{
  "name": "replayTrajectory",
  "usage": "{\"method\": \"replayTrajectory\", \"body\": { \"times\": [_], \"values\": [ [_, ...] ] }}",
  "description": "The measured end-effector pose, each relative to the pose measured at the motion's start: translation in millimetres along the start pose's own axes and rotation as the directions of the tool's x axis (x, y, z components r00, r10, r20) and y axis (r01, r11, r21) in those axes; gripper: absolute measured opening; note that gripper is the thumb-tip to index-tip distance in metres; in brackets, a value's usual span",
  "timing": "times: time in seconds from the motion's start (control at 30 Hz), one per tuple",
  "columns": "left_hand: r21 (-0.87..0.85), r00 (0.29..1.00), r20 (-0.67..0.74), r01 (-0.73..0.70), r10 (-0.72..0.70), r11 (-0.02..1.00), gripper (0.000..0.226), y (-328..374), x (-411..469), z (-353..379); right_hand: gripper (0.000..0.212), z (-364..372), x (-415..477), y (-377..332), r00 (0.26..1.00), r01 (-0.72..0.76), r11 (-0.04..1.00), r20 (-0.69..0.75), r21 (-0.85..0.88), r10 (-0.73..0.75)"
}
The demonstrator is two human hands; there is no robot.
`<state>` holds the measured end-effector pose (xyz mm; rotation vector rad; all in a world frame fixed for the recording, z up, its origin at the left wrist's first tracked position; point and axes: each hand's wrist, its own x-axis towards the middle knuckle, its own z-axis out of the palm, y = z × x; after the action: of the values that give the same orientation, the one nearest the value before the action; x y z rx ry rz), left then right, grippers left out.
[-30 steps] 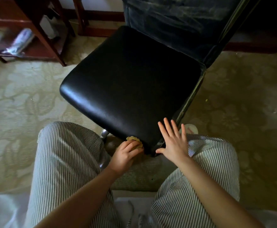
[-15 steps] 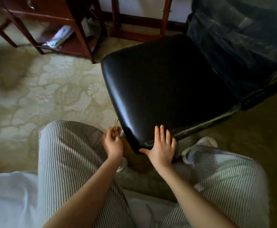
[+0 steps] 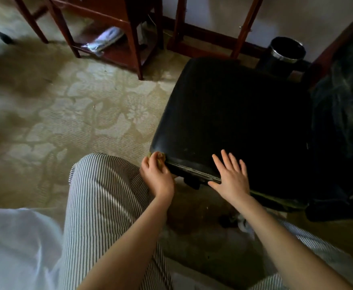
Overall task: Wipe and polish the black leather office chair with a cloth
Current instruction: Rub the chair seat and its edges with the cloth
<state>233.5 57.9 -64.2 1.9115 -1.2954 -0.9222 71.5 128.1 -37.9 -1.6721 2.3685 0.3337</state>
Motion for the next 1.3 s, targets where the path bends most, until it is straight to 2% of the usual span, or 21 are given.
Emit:
{"method": "replayTrajectory", "body": {
  "times": [0.17, 0.3, 0.43, 0.57, 0.63, 0.67, 0.73, 0.8, 0.87, 0.93, 1.03, 1.1, 1.2, 1.3],
  "values": [
    [0.034, 0.998, 0.013, -0.056, 0.056, 0.998, 0.033, 9.6, 32.7, 15.9, 0.083, -3.0, 18.5, -2.0, 0.996, 0.069, 0.997, 0.048, -0.023, -0.068],
    [0.064, 0.974, 0.072, -0.22, 0.215, 0.973, 0.034, 13.2, 27.6, 30.2, 0.083, -9.4, 33.0, -9.3, 0.995, 0.091, 0.996, 0.045, 0.014, -0.091],
    [0.066, 0.881, 0.174, -0.457, 0.441, 0.887, 0.036, 12.0, -0.2, 43.2, 0.081, -8.6, 41.4, -11.8, 0.994, 0.109, 0.994, -0.01, 0.007, -0.108],
    [0.083, 0.777, 0.26, -0.609, 0.573, 0.789, 0.039, 4.9, 2.7, 39.3, 0.08, -3.9, 40.2, -13.8, 0.994, 0.103, 0.994, -0.052, 0.026, -0.101],
    [0.097, 0.777, 0.238, -0.616, 0.583, 0.782, 0.038, 1.9, 15.6, 36.0, 0.081, -3.3, 39.1, -13.4, 0.995, 0.099, 0.995, -0.038, 0.034, -0.097],
    [0.102, 0.806, 0.196, -0.583, 0.558, 0.806, 0.037, 1.9, 24.0, 34.8, 0.081, -3.3, 38.8, -13.0, 0.995, 0.098, 0.994, -0.032, 0.045, -0.096],
    [0.094, 0.896, 0.087, -0.442, 0.435, 0.892, 0.035, 6.9, 45.8, 32.1, 0.08, -4.6, 39.4, -12.4, 0.995, 0.1, 0.993, -0.027, 0.07, -0.099],
    [0.034, 0.969, 0.004, -0.246, 0.246, 0.969, 0.033, 13.1, 73.0, 29.1, 0.08, -6.2, 41.1, -12.5, 0.994, 0.106, 0.991, -0.029, 0.079, -0.104],
    [-0.048, 0.994, -0.044, -0.104, 0.102, 0.993, 0.03, 16.0, 96.4, 26.7, 0.08, -7.3, 42.4, -12.6, 0.994, 0.111, 0.991, -0.017, 0.072, -0.11],
    [-0.07, 0.996, -0.05, -0.075, 0.072, 0.995, 0.031, 16.7, 101.8, 27.9, 0.081, -7.5, 43.2, -12.7, 0.994, 0.11, 0.991, -0.02, 0.073, -0.109],
    [-0.014, 0.989, -0.003, -0.145, 0.145, 0.989, 0.037, 17.7, 80.3, 33.7, 0.082, -5.8, 45.7, -14.7, 0.994, 0.102, 0.992, -0.046, 0.076, -0.099],
    [0.03, 0.97, 0.05, -0.239, 0.238, 0.97, 0.04, 17.0, 59.8, 38.4, 0.082, -3.7, 47.9, -15.5, 0.993, 0.1, 0.992, -0.067, 0.082, -0.094],
    [0.06, 0.887, 0.179, -0.442, 0.426, 0.895, 0.039, 12.9, 24.7, 42.5, 0.083, -0.4, 47.2, -15.2, 0.992, 0.096, 0.99, -0.087, 0.104, -0.087],
    [0.026, 0.778, 0.341, -0.569, 0.528, 0.822, 0.037, 14.3, 1.4, 37.4, 0.084, 0.8, 42.9, -12.9, 0.991, 0.113, 0.988, -0.088, 0.103, -0.104]
  ]
}}
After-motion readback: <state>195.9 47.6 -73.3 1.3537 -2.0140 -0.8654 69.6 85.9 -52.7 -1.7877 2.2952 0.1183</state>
